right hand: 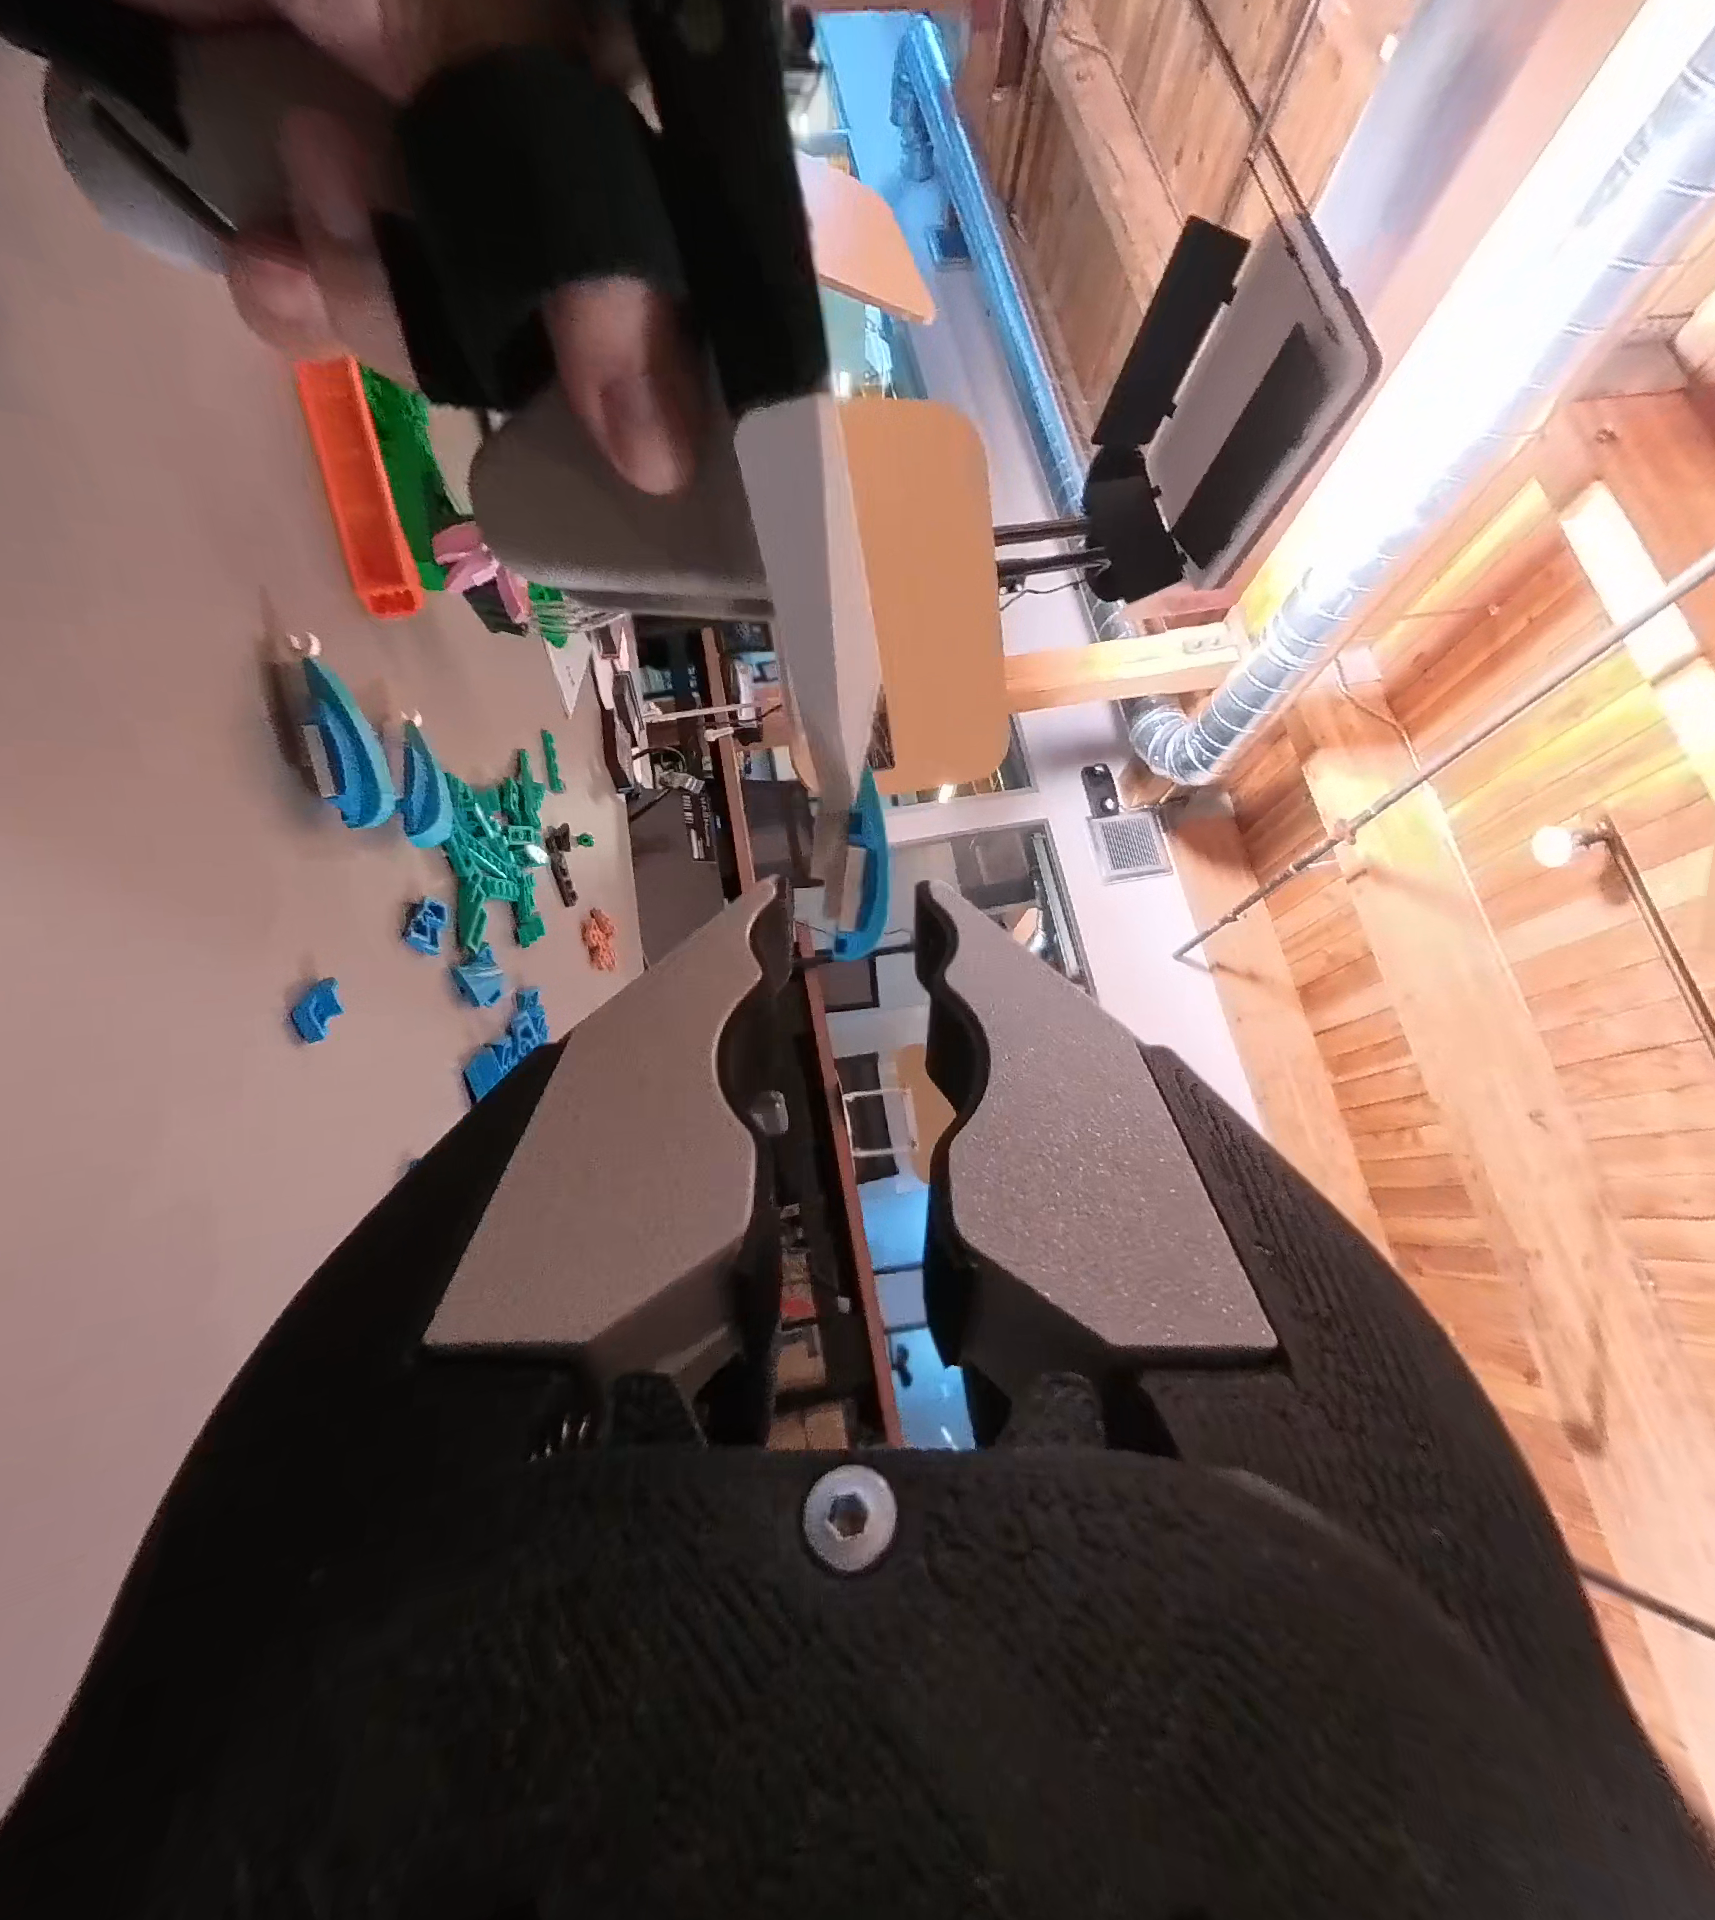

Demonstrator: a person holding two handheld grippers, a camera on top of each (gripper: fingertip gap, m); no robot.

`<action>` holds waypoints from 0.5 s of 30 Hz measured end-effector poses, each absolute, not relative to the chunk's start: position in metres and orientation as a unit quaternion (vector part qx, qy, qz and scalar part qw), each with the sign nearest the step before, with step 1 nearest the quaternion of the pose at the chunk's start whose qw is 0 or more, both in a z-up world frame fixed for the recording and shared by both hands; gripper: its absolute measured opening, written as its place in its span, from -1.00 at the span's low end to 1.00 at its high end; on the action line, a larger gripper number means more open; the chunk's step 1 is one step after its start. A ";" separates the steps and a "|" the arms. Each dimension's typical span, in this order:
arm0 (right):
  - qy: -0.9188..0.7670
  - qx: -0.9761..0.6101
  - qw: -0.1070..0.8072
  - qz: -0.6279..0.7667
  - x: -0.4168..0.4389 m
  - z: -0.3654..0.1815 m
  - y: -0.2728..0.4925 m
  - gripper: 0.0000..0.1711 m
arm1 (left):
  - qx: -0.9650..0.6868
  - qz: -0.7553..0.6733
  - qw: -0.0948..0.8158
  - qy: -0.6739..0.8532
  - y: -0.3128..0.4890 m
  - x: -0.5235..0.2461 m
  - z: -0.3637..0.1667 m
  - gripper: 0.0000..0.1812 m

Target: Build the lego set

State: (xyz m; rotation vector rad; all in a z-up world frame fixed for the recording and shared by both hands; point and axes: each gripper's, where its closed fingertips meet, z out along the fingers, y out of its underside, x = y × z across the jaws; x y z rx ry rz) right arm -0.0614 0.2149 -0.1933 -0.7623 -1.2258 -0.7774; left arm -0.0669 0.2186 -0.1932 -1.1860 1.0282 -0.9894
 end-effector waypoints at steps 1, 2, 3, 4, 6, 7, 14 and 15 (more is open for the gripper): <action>-0.550 -0.337 0.681 -0.348 -0.063 -0.194 0.214 -0.76 | -0.512 -0.429 0.597 0.444 0.218 -0.066 -0.193 -0.94; -0.552 -0.336 0.679 -0.348 -0.064 -0.195 0.214 -0.79 | -0.510 -0.433 0.595 0.446 0.217 -0.066 -0.194 -0.94; -0.553 -0.335 0.678 -0.350 -0.064 -0.195 0.214 -0.81 | -0.509 -0.436 0.593 0.447 0.215 -0.065 -0.194 -0.94; -0.552 -0.332 0.677 -0.354 -0.064 -0.195 0.214 -0.88 | -0.508 -0.438 0.592 0.448 0.214 -0.065 -0.194 -0.94; -0.552 -0.336 0.678 -0.352 -0.064 -0.192 0.213 -0.95 | -0.505 -0.436 0.594 0.450 0.214 -0.065 -0.194 -0.93; -0.551 -0.345 0.679 -0.341 -0.064 -0.191 0.213 -0.96 | -0.504 -0.441 0.593 0.447 0.214 -0.066 -0.193 -0.93; -0.526 -0.380 0.715 -0.259 -0.066 -0.183 0.209 -0.90 | -0.476 -0.449 0.605 0.453 0.211 -0.069 -0.187 -0.94; -0.511 -0.388 0.732 -0.230 -0.065 -0.178 0.208 -0.68 | -0.464 -0.443 0.618 0.455 0.211 -0.071 -0.184 -0.94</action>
